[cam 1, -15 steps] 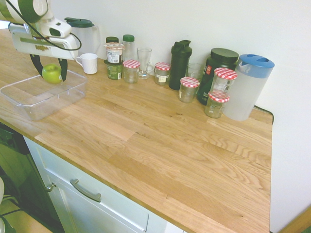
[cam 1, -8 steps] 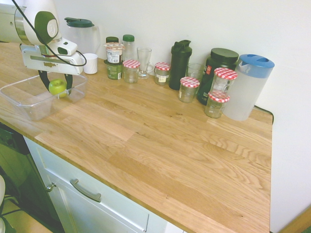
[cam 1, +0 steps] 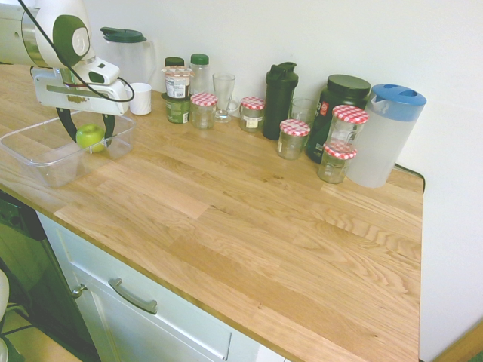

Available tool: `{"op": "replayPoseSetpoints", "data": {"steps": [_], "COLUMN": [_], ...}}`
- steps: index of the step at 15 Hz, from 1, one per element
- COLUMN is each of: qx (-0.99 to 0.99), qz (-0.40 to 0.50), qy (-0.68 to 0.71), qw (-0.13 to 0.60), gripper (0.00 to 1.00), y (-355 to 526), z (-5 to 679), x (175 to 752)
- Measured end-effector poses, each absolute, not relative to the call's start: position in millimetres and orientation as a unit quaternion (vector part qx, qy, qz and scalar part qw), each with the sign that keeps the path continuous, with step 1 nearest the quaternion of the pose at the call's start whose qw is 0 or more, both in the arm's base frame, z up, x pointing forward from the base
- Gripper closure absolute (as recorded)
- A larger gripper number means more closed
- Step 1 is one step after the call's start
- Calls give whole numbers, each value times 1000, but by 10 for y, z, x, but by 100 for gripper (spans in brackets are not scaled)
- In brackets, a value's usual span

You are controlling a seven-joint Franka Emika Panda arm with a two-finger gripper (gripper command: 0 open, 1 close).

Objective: Put the apple into the container

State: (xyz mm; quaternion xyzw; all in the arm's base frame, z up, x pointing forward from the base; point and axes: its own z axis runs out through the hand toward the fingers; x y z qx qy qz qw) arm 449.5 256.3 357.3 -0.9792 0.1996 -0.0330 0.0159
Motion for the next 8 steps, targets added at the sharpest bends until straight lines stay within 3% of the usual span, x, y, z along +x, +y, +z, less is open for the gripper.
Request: {"op": "replayPoseSetpoints", "data": {"steps": [4, 8], "qx": [-973, -950], "qz": [-50, -40], "qy": [221, 309], "qw": [41, 17], "gripper": [0, 0], "y": [2175, 417], "z": [4304, 5233], "x": [4513, 4256]}}
